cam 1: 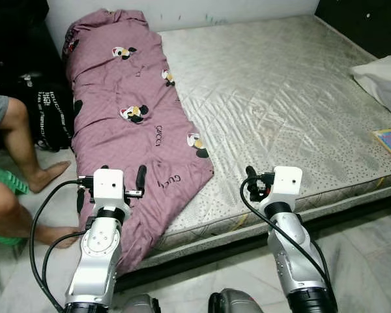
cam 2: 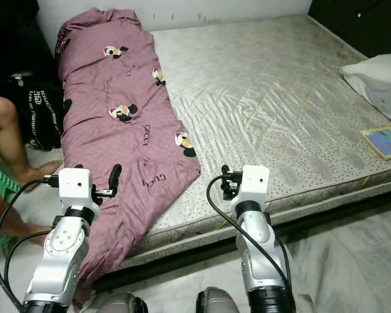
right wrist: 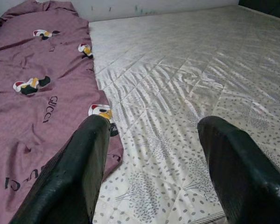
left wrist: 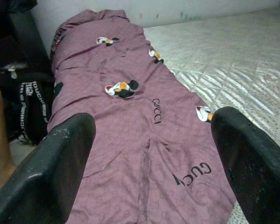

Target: Clean up the room

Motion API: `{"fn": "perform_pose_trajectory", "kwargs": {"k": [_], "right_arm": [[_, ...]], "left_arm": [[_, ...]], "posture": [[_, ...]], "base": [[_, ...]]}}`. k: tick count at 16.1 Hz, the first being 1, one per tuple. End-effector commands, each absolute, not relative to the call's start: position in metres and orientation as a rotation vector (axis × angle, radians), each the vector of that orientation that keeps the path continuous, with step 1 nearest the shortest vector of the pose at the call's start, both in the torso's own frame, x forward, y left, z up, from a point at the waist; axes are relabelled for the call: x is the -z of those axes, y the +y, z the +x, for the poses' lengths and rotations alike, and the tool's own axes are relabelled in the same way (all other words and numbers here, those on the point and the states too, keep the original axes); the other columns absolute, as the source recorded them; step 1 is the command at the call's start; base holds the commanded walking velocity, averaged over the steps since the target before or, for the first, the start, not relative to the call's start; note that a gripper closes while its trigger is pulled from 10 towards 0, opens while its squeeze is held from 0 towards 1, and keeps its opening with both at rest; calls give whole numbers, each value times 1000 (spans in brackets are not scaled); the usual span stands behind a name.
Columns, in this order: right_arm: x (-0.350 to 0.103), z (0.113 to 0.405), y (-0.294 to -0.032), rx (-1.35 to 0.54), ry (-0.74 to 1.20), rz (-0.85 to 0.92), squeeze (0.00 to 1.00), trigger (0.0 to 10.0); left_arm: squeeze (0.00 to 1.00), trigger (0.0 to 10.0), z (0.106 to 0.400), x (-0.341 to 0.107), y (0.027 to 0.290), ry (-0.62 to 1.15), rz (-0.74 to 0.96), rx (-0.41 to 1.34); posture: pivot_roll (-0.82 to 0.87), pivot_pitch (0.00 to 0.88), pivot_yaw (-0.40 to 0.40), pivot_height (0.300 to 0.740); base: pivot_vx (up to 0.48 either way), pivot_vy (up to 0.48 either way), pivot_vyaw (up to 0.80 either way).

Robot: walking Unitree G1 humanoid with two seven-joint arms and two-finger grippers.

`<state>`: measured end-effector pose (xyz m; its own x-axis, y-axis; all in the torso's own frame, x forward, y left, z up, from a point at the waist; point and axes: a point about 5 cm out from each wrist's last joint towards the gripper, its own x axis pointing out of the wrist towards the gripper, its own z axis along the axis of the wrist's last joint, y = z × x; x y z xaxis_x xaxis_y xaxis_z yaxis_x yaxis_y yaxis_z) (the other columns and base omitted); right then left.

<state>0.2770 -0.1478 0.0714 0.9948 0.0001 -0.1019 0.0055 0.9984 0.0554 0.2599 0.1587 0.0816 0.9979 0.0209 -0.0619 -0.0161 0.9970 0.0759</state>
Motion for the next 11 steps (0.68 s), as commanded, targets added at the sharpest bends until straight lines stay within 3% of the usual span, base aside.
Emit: {"fn": "perform_pose_trajectory", "kwargs": {"k": [1,6,11], "right_arm": [[-73,277,-148,7,97,60,0,10000],[-72,278,-148,2,100,60,0,10000],[-73,279,-147,-1,104,63,0,10000]], "left_arm": [[0,10000,260,-84,161,55,93,-32],[0,10000,261,-84,162,51,99,-46],[0,10000,262,-85,162,46,100,-59]], "posture": [[-13,75,2,667],[-15,72,1,612],[-14,76,1,607]], "base": [[0,0,0],[0,0,0],[0,0,0]]}}
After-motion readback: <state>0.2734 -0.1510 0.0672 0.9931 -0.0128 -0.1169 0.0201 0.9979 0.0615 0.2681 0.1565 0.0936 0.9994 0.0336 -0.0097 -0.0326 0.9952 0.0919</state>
